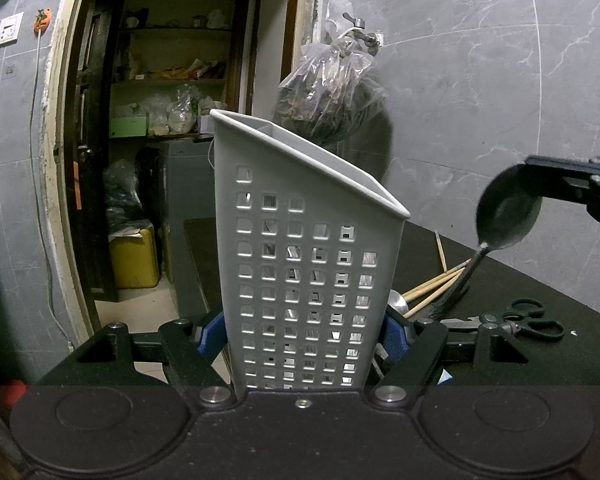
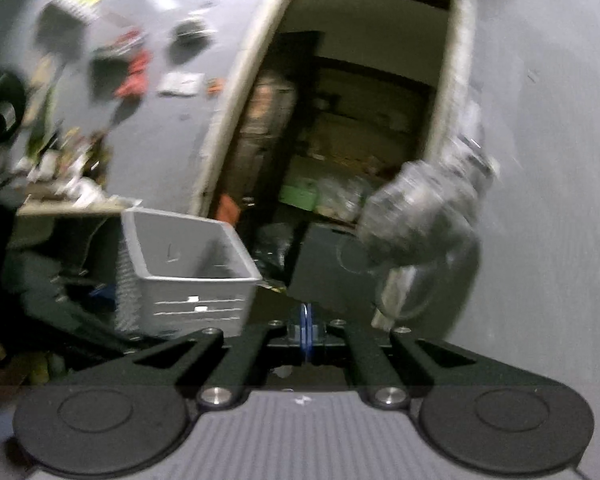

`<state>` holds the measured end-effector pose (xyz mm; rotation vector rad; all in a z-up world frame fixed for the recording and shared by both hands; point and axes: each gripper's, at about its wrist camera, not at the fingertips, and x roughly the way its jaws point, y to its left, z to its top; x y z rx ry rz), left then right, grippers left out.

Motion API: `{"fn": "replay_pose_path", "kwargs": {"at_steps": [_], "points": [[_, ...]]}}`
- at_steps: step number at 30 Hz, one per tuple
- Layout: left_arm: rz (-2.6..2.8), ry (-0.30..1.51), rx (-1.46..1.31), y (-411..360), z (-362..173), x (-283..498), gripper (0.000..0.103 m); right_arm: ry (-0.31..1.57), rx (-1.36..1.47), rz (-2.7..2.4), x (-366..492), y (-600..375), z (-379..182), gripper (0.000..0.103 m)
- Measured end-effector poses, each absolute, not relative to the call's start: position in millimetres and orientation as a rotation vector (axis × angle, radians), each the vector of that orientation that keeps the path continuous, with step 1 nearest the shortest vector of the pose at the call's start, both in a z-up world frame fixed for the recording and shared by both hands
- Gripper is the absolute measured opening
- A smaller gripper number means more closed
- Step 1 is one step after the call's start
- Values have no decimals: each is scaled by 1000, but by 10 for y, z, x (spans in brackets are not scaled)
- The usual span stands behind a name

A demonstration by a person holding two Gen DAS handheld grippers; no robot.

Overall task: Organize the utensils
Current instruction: 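Lift the spoon with the right tool up over the basket, then lower the spoon into the basket and open the right tool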

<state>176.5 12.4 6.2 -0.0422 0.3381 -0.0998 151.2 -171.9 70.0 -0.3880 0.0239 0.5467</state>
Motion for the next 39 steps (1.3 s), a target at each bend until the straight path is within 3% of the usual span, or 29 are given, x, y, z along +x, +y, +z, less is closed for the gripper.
{"fn": "replay_pose_path", "kwargs": {"at_steps": [26,39], "points": [[-111,344,-61,140,23,1781,77,87,-356,631,1769,-1423,768,4],[-111,344,-60,140,23,1780,77,12,-307,610,1680,-1547,958,2]]}}
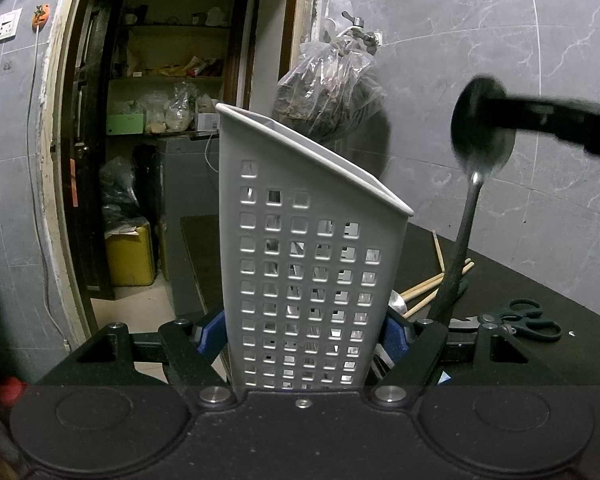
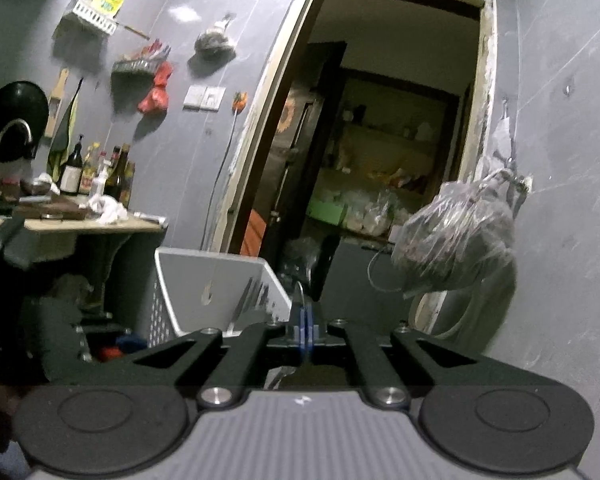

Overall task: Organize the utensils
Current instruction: 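Lower the spoon into the basket and open the right tool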

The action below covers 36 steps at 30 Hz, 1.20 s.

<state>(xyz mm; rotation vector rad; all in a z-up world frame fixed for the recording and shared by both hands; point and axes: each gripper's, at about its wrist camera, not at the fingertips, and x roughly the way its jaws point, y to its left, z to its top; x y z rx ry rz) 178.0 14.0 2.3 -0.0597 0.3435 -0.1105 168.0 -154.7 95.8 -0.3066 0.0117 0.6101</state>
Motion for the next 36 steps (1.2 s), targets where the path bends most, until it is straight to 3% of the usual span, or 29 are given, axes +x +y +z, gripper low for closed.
{"fn": "replay_pose_path", "kwargs": {"at_steps": [20,36], "points": [[-110,344,-59,139,25,1780,77,-277,-73,528,1806,-1531,1560,2],[-110,343,-59,151,30,1777,77,-143,-175,596,2073,-1018,1166,2]]}}
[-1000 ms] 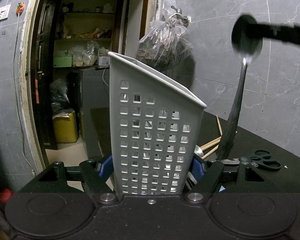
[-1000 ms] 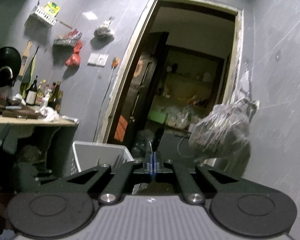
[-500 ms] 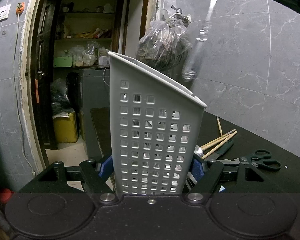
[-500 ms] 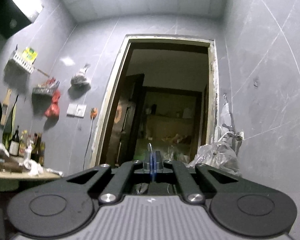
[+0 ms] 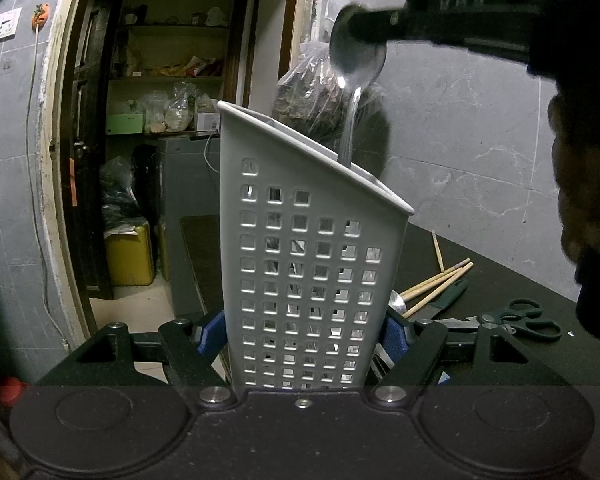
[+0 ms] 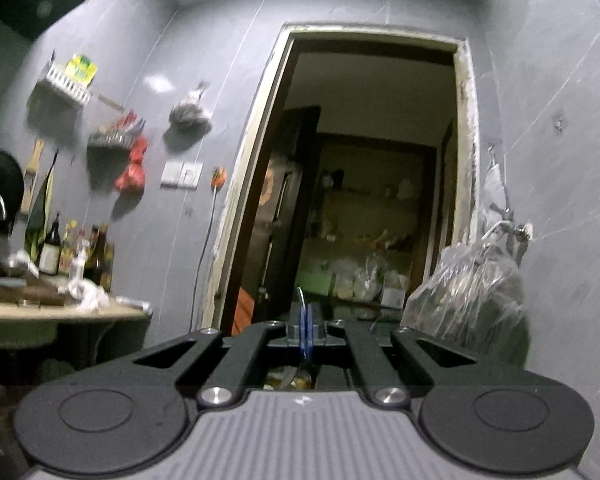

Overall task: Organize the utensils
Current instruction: 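Lower the spoon into the basket and open the right tool, then move the right tool away from the basket down to the utensils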

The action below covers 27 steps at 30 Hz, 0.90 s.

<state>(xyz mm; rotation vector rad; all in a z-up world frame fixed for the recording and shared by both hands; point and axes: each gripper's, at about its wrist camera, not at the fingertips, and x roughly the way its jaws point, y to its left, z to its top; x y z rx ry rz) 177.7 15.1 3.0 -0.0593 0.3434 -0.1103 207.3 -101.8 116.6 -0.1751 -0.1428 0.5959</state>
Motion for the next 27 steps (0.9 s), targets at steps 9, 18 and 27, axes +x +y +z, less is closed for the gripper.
{"fn": "replay_pose_path", "kwargs": {"at_steps": [9,18,27], "points": [[-111,344,-61,160,40,1778,77,-11,-228,609,2156,-873,963,2],[-109,345,-58,150,34,1785,77,47,-235,617,2203,-851,882,4],[-109,345,-57,150,34,1786,77,41,-234,618,2179,-906,900,41]]}}
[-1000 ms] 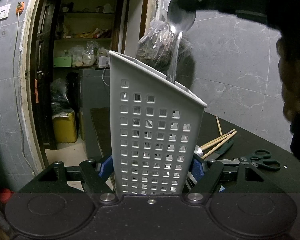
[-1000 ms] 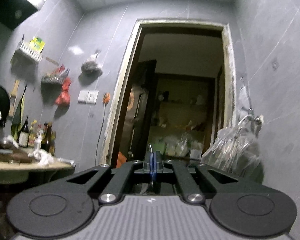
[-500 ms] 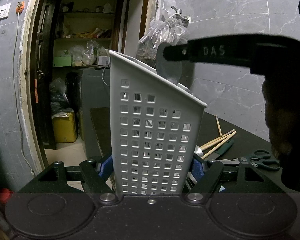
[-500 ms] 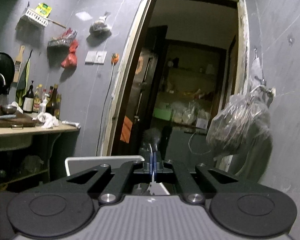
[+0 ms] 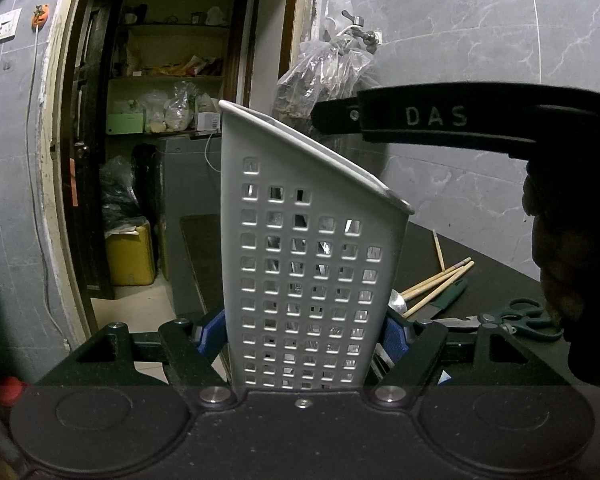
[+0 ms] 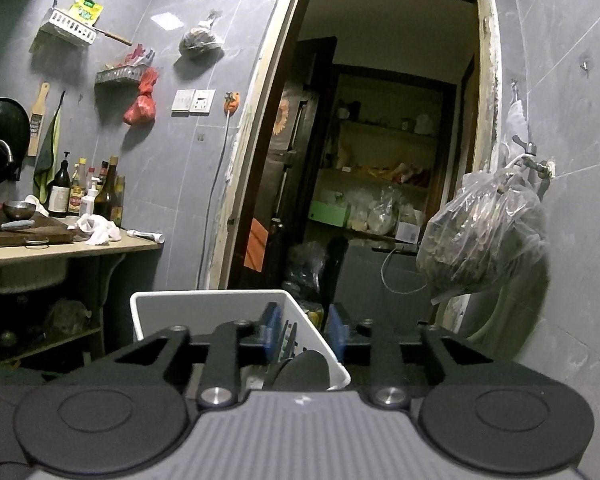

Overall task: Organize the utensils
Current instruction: 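Move the right tool away from the basket down to the utensils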

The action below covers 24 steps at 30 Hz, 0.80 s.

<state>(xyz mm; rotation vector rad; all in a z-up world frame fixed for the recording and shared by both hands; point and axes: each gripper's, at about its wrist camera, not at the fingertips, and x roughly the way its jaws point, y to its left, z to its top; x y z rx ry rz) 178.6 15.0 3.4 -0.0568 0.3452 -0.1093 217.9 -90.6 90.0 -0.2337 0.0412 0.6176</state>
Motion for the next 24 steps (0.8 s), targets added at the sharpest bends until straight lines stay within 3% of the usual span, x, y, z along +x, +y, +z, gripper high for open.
{"fn": "replay_pose_path", "kwargs": {"at_steps": [12,18,24], "points": [[-108,346,-56,148,29,1796,77,23,-229,586,2156,-1058,926,84],[-108,346,-55,146,29,1797,77,6,-231,556,2122,-1102,950,96],[-107,347,-55,149,31,1798,77,-1,-226,528,2102,-1143,958,102]]}}
